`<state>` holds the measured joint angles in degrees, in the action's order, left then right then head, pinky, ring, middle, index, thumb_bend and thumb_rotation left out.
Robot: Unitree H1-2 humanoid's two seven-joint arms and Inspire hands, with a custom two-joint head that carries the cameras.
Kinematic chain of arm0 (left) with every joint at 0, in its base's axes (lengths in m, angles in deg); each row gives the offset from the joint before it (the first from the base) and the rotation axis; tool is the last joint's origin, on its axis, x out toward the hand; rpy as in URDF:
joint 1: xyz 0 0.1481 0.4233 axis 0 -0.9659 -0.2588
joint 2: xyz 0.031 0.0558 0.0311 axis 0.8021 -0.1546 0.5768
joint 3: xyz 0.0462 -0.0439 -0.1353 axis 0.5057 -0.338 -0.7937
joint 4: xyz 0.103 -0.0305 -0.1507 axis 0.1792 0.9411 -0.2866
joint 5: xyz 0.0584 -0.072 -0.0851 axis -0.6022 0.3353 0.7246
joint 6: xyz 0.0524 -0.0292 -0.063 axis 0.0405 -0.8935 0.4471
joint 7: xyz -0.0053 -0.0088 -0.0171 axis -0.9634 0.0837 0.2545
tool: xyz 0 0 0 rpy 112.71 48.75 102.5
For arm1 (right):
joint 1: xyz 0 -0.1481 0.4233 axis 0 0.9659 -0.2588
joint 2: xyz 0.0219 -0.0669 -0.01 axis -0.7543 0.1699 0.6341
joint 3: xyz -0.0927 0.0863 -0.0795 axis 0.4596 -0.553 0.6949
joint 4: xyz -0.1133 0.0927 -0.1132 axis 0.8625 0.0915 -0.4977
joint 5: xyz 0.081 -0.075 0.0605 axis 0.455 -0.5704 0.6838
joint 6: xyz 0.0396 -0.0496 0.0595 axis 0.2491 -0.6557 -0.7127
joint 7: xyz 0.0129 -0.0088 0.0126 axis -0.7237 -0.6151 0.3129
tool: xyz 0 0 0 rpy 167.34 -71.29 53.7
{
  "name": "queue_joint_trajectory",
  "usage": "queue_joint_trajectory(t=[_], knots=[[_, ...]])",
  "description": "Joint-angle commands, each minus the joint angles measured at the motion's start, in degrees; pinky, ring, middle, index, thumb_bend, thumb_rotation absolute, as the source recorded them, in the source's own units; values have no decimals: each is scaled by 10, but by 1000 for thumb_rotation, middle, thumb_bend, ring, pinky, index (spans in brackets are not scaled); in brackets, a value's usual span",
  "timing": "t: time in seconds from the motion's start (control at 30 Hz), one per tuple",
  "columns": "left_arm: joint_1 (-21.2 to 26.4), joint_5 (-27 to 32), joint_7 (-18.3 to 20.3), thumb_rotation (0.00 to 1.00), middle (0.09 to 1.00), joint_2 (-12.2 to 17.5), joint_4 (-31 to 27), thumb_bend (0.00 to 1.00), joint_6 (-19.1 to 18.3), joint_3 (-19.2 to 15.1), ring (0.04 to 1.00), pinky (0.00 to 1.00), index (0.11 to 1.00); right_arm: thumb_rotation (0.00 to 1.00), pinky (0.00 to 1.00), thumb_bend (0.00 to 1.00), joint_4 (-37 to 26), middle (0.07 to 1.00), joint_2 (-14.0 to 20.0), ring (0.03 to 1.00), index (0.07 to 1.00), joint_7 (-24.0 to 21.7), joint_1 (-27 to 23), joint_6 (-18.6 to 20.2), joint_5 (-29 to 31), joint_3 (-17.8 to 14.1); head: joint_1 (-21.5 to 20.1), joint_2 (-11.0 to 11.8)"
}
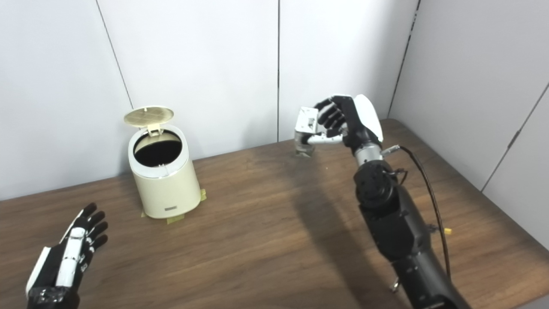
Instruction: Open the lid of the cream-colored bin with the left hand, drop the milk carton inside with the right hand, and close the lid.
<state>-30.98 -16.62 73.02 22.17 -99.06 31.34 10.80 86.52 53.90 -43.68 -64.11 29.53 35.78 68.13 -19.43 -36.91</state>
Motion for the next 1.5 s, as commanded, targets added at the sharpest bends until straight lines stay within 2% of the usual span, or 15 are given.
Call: queue_joint_trajectory(t=[0.0,0.23,0.4,0.53,0.67,0.83,1.03,1.17,1.47], knots=[[12,-5,-6,921,938,-2,-7,518,27,3,928,917,969,0,411,522,-37,499,1,440,485,11,-29,-22,-13,0,3,0],[11,-14,-11,920,925,-5,-3,525,37,10,917,905,954,0,389,522,-114,495,-40,446,484,-30,-54,5,-17,19,37,0],[8,-20,-17,901,921,-17,-3,550,37,13,915,905,944,0,358,521,-127,485,-63,423,499,-38,-70,-26,-26,51,70,2],[5,-29,-20,922,924,-21,-1,528,40,21,918,909,947,0,345,521,-121,491,-93,419,494,-33,-93,-32,-54,80,84,4],[5,-34,-22,934,928,-22,4,525,47,28,921,914,953,0,358,522,-99,491,-122,426,488,-36,-118,-40,-55,96,103,7],[5,-40,-27,941,926,-30,10,546,56,32,922,921,951,0,342,520,-63,484,-135,409,508,-39,-142,-65,-46,106,115,3],[1,-38,-30,999,925,-44,0,534,55,32,918,910,951,0,342,520,-1,489,-165,412,502,-18,-171,-95,-48,111,135,1],[0,-37,-32,1000,919,-54,-8,558,40,29,918,925,945,0,342,520,31,494,-183,410,499,-6,-188,-103,-47,107,143,-4],[-2,-32,-48,1000,907,-78,-16,598,24,20,910,909,934,0,351,520,117,498,-200,415,495,6,-220,-155,-33,112,156,-5]])
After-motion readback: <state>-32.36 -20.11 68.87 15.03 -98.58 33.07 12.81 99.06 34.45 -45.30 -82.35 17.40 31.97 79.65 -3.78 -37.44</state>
